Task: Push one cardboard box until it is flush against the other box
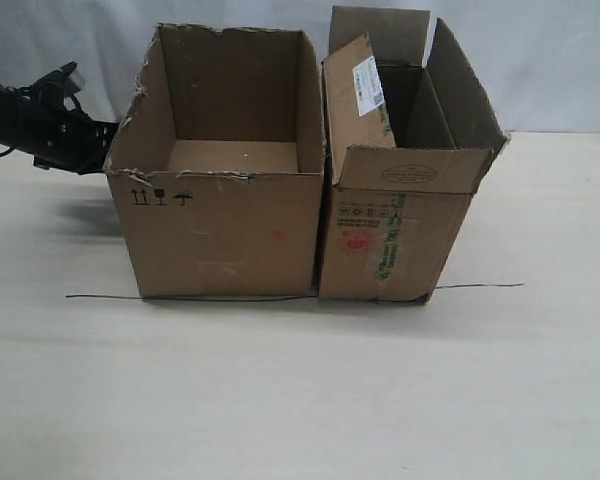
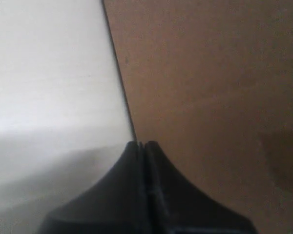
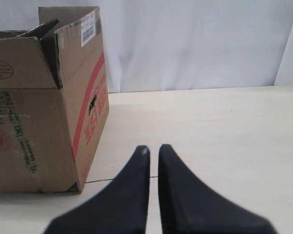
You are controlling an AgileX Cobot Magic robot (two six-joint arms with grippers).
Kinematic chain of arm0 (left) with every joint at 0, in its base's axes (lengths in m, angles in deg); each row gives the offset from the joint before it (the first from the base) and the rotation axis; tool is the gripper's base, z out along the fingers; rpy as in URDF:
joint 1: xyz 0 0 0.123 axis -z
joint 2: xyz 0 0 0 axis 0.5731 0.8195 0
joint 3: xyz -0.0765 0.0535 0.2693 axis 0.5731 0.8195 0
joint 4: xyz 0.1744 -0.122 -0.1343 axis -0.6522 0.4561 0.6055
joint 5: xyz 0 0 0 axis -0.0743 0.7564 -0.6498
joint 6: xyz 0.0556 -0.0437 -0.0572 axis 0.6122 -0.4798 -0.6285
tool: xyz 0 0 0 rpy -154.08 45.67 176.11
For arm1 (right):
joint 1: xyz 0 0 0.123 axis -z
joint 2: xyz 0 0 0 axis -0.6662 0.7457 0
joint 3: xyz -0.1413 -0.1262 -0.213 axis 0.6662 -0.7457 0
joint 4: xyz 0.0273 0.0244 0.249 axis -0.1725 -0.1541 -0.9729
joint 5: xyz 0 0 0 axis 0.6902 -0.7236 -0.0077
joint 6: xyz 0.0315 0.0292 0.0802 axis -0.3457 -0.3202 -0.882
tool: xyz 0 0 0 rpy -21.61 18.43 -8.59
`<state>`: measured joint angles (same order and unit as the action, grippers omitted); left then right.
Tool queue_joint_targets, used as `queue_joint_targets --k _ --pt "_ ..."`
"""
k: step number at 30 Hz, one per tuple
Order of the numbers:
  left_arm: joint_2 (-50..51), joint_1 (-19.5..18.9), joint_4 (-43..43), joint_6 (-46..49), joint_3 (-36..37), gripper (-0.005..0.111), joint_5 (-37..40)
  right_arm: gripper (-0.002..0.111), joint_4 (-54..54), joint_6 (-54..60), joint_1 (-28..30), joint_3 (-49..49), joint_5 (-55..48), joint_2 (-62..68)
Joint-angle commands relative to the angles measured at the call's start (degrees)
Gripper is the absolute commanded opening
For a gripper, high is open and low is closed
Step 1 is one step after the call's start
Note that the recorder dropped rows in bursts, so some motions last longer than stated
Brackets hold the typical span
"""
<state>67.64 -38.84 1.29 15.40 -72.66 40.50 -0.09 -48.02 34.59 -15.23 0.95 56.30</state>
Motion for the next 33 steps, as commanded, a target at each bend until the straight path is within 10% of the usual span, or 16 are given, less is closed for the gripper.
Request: queue_joint_targets --k 1,21,28,33 --pt "-0.1 0.3 0.5 0.1 -0.5 0.0 0.4 0.005 -0.1 0.1 0.3 -0.3 0.4 -0.2" --pt "-0.2 0.4 1.2 1.3 -1.5 0.0 -4.7 0.005 -0.1 0.1 0.3 -0.3 0.4 -0.2" --pt "-19.0 -4.8 -12.9 -11.9 3.5 0.0 -5.9 0.005 -0.1 0.1 0.3 -0.3 0.4 -0.2" --pt "-43.0 -5.5 -13.0 -13.3 19.5 0.0 -21.6 0.005 -0.1 0.1 0.3 -0.3 0.4 -0.2"
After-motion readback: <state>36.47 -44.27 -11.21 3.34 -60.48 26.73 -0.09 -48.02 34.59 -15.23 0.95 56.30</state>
